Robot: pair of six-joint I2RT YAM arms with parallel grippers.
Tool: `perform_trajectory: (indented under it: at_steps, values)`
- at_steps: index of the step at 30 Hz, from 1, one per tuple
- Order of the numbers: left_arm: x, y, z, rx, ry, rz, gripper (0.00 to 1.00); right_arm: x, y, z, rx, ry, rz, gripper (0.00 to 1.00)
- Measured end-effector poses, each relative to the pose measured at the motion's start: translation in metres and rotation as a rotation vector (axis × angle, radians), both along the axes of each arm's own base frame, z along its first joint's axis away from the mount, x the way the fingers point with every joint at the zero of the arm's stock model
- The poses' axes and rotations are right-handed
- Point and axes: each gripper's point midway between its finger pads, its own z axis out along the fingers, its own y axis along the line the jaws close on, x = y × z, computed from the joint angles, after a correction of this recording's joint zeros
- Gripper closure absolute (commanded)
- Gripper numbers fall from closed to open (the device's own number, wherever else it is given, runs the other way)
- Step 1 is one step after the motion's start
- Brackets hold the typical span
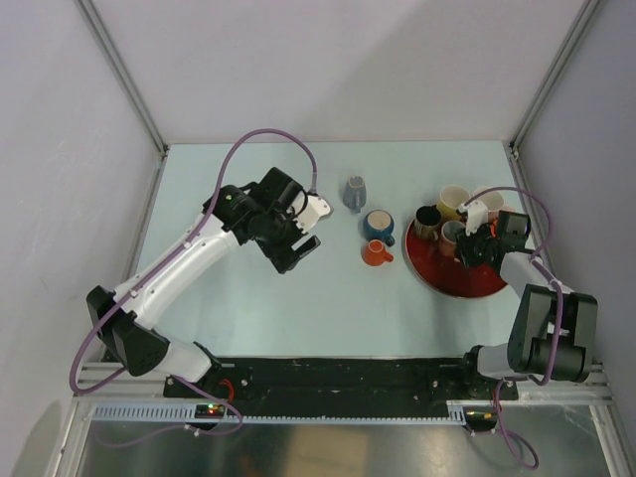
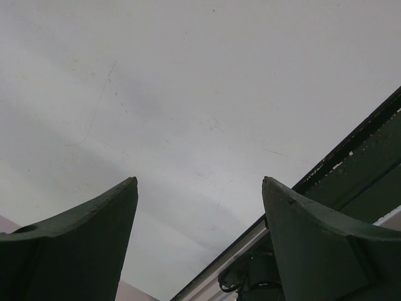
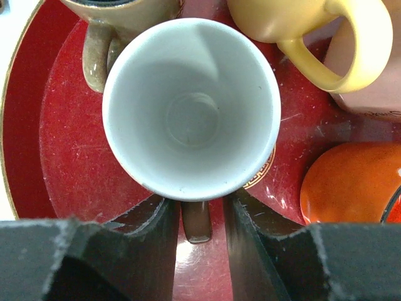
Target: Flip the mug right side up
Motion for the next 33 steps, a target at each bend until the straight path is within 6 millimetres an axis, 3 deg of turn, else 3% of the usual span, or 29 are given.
perform_trajectory:
  at_steps: [28,33]
  values:
    - [-0.0027,-0.0073,-0.0086,-0.008,0.048,-0.017,0.16,0.0088,-0.0036,0.0059,0.036,-0.029,-0.059,0.56]
    - [-0.0029,-0.0076,-0.0087,-0.007,0.049,-0.018,0.16,0.0086,-0.0046,0.0063,0.040,-0.027,-0.071,0.46]
